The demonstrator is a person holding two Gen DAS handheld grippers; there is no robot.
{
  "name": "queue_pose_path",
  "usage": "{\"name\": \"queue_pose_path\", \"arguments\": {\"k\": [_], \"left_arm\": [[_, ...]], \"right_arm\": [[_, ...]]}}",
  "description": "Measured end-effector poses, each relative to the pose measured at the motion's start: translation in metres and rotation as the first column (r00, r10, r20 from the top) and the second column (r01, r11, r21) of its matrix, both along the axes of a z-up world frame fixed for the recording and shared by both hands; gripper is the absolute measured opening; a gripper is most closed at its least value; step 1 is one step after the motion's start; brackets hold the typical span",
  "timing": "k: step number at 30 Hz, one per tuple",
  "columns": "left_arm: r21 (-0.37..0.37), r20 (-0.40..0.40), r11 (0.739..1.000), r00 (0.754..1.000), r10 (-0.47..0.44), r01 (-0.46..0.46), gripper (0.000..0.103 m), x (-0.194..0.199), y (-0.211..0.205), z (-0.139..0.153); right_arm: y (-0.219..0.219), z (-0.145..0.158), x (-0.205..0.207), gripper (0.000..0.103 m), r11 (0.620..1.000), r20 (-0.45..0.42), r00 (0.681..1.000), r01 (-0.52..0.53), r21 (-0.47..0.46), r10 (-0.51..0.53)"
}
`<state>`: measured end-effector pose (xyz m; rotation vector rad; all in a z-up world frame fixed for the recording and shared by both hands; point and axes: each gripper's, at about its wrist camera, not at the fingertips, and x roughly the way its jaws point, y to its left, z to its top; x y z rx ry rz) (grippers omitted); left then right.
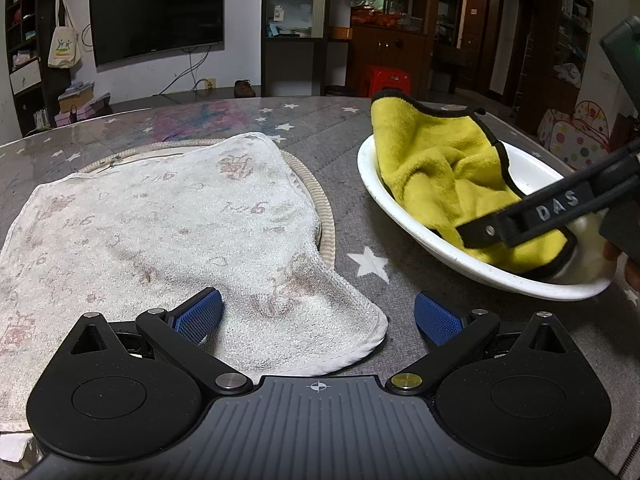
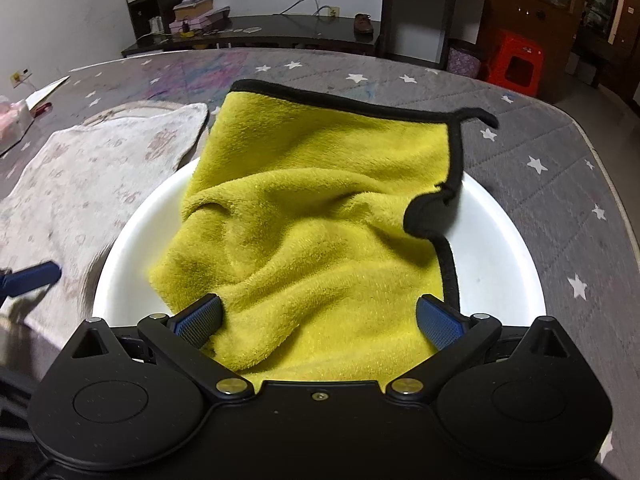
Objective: Clean bowl
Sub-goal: 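Wipe the yellow cloth around the bowl's inner wall with the right gripper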
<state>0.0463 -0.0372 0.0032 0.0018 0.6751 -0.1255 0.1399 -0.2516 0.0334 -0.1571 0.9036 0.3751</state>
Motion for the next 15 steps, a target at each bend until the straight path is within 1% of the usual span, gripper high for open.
{"name": "queue_pose_path", "arguments": {"k": [7, 12, 15], "left_arm": [[0.000, 0.000, 1.000, 1.000, 0.000, 0.000, 0.103, 0.000, 0.001, 0.000], [0.000, 0.000, 1.000, 1.000, 0.000, 0.000, 0.103, 0.000, 0.001, 0.000], [0.001, 0.000, 1.000, 1.000, 0.000, 0.000, 0.103, 0.000, 0.001, 0.000]], "right_arm": [[-0.007, 0.002, -0.011, 0.103, 0.999, -0.028, 0.999, -0.034, -0.013, 0.033], [-0.012, 0.005, -0.015, 0.103, 0.997, -0.043, 0.996, -0.076, -0.034, 0.075], [-0.010, 0.004, -0.014, 0.103, 0.997, -0.045, 0.996, -0.075, -0.035, 0.073]]}}
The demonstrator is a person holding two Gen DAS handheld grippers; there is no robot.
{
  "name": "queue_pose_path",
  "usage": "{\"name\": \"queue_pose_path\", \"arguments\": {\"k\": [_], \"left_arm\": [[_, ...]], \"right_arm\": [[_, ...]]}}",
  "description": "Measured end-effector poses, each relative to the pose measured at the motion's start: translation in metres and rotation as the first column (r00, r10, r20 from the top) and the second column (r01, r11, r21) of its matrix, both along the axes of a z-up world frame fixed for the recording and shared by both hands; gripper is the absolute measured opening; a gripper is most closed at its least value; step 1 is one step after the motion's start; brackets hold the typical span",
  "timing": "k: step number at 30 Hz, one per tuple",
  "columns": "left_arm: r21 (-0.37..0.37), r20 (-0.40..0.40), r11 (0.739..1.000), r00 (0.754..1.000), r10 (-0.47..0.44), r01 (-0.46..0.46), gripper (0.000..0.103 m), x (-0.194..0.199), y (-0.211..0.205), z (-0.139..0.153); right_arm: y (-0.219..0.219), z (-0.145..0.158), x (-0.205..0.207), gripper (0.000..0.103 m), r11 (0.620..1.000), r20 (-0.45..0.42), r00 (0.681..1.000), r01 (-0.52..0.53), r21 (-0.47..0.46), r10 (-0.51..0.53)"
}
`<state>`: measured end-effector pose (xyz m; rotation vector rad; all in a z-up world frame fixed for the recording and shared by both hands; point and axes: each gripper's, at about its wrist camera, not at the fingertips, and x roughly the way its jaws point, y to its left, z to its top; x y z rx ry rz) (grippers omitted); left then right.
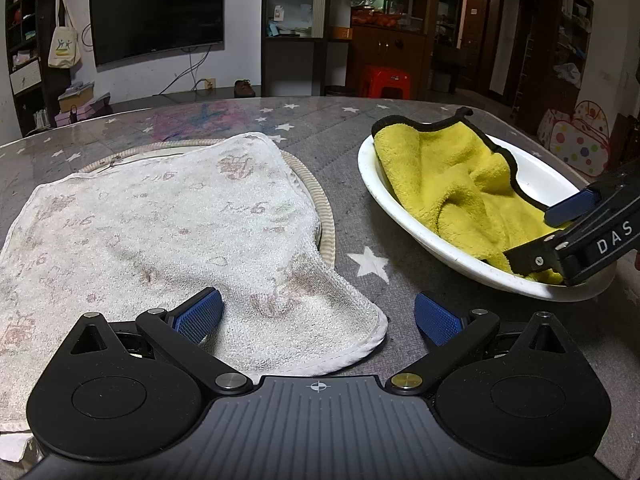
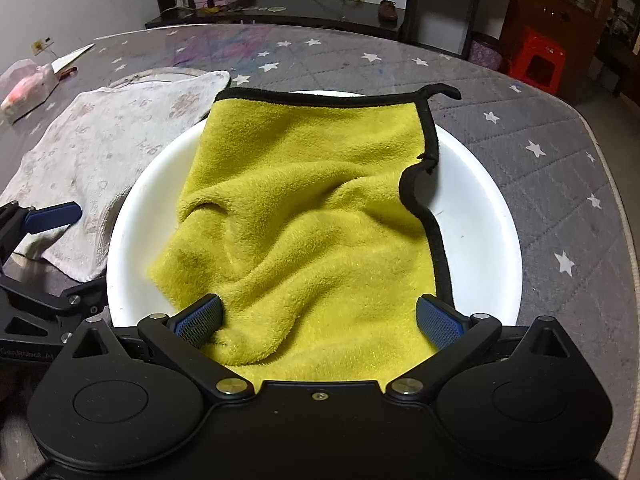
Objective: Clean bowl
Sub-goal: 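Wipe the yellow cloth around the bowl's inner wall with the right gripper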
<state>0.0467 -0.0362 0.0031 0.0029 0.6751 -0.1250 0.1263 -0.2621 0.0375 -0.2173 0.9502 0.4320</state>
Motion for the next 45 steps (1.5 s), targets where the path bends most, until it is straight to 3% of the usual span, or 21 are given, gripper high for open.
{"name": "queue_pose_path", "arguments": {"k": [29, 45], "left_arm": [[0.001, 0.000, 1.000, 1.000, 0.000, 0.000, 0.103, 0.000, 0.001, 0.000], [0.001, 0.000, 1.000, 1.000, 0.000, 0.000, 0.103, 0.001, 0.002, 0.000]], "right_arm": [[0.020, -0.005, 0.046, 0.103, 0.992, 0.055, 0.991, 0.120, 0.048, -0.123], [0.019, -0.004, 0.025, 0.103, 0.996, 0.053, 0.995, 0.077, 0.039, -0.079]]}}
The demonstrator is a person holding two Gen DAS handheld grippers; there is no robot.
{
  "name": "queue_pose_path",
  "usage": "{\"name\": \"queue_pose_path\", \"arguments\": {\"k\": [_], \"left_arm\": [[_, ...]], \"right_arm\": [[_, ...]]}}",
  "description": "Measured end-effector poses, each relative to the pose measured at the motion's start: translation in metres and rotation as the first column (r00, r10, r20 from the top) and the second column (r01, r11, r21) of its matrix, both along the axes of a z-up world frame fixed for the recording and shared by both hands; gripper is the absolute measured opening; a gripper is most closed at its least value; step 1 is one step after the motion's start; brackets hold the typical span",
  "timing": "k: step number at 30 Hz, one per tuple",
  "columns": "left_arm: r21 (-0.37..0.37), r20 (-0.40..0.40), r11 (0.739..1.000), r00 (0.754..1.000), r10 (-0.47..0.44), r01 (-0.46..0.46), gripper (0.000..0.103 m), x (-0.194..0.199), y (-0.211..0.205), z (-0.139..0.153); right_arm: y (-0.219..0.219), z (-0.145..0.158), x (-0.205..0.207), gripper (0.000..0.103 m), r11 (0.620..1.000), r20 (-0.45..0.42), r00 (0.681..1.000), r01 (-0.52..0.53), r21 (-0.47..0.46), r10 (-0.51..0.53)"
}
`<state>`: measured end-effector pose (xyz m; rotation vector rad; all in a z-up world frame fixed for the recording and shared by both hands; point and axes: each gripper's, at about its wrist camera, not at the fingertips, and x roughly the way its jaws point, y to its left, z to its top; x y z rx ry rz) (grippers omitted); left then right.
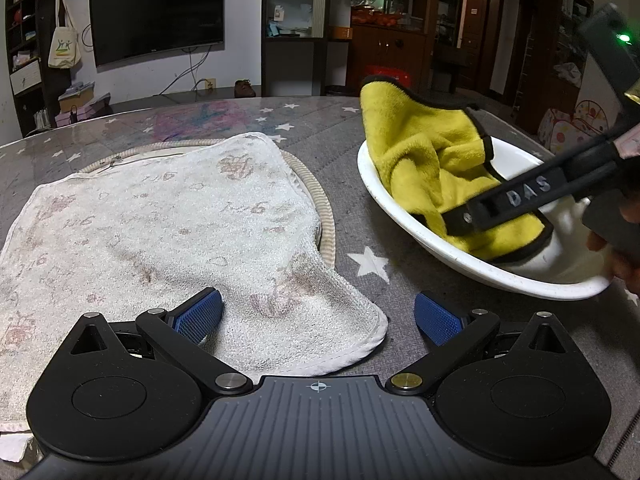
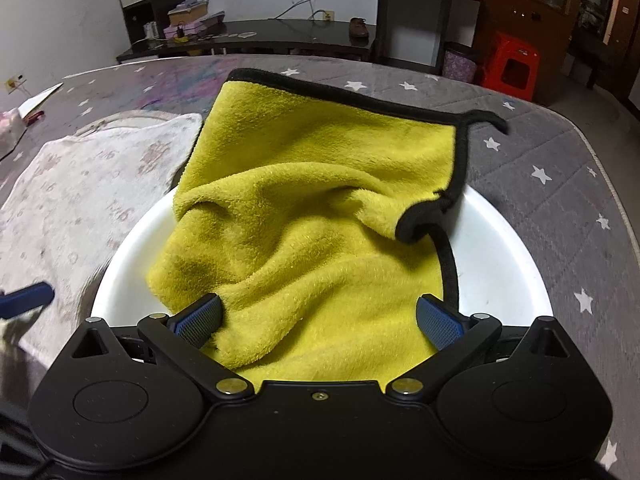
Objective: Clean bowl
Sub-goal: 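Wipe the yellow cloth around the bowl's inner wall with the right gripper, then scrub the bowl bottom with the yellow cloth, right gripper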
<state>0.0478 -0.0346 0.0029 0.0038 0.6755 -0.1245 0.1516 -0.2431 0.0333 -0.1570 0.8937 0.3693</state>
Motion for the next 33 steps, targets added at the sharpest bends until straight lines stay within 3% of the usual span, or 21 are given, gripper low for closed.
{"name": "queue_pose_path", "arguments": {"k": [17, 33], "left_arm": [[0.000, 0.000, 1.000, 1.000, 0.000, 0.000, 0.103, 0.000, 0.000, 0.000], [0.000, 0.000, 1.000, 1.000, 0.000, 0.000, 0.103, 0.000, 0.000, 0.000]], "right_arm": [[-0.022, 0.007, -0.020, 0.103, 0.989, -0.082, 0.989, -0.130, -0.065, 0.124], [-0.019, 0.001, 0.002, 0.103, 0.999, -0.027, 0.999, -0.047, -0.008, 0.047]]}}
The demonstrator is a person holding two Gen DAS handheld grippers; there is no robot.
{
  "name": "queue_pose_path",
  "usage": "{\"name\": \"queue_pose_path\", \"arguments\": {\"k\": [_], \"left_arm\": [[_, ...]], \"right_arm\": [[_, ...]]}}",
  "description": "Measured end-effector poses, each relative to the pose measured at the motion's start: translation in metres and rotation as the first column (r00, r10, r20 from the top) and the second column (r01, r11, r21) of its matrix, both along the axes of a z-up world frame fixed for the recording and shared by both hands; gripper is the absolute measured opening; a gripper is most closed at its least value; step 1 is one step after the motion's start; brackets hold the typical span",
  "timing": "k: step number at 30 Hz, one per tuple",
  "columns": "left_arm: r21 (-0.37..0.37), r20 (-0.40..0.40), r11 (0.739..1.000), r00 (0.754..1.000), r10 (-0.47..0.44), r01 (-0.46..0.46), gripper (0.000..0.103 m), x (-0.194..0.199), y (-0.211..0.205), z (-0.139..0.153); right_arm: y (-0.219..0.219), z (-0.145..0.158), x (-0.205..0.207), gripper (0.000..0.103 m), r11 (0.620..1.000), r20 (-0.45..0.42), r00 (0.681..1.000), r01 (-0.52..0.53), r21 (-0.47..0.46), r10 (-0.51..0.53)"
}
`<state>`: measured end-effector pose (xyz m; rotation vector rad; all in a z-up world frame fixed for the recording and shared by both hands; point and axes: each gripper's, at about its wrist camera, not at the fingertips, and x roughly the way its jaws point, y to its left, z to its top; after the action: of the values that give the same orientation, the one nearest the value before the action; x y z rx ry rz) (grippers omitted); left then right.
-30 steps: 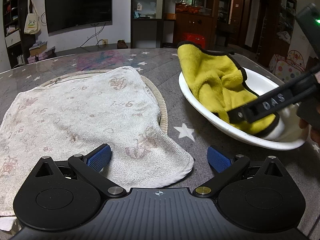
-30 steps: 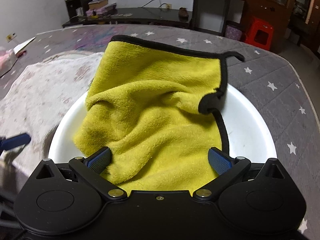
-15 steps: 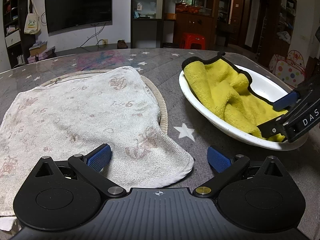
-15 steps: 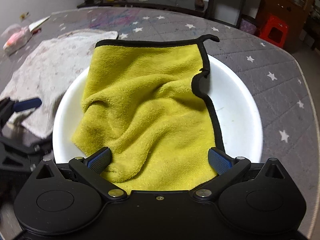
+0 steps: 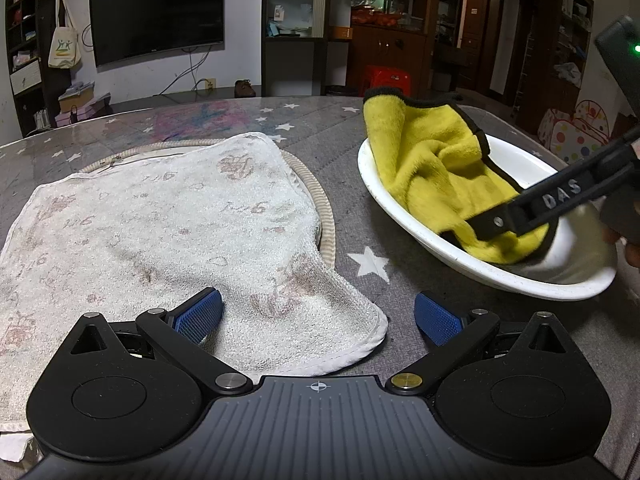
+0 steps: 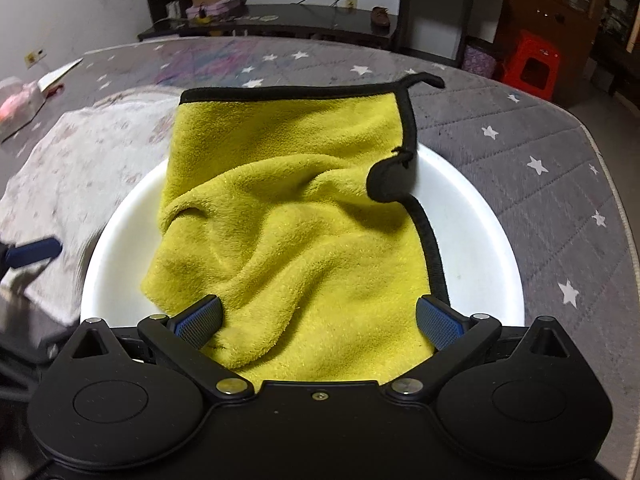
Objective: Clean bowl
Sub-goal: 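Scrub the bowl bottom with the yellow cloth, right gripper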
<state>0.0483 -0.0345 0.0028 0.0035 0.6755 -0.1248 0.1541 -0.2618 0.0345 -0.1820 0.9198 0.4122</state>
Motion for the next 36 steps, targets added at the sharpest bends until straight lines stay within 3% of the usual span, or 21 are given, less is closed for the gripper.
{"name": "queue_pose_path", "arguments": {"k": [11, 29, 36], "left_arm": [[0.000, 0.000, 1.000, 1.000, 0.000, 0.000, 0.103, 0.000, 0.000, 0.000], [0.002, 0.000, 1.000, 1.000, 0.000, 0.000, 0.103, 0.001, 0.000, 0.000], [0.001, 0.000, 1.000, 1.000, 0.000, 0.000, 0.103, 0.001, 0.000, 0.000]], "right_arm": [[0.008, -0.003, 0.010, 0.103, 0.998, 0.038, 0.998, 0.053, 0.024, -0.054], [-0.004, 0.001, -0.016, 0.103, 1.000, -0.006, 1.000, -0.016, 0.000, 0.016], [-0.005, 0.000, -0.026, 0.101, 1.000, 0.015, 1.000, -0.018, 0.006, 0.018]]}}
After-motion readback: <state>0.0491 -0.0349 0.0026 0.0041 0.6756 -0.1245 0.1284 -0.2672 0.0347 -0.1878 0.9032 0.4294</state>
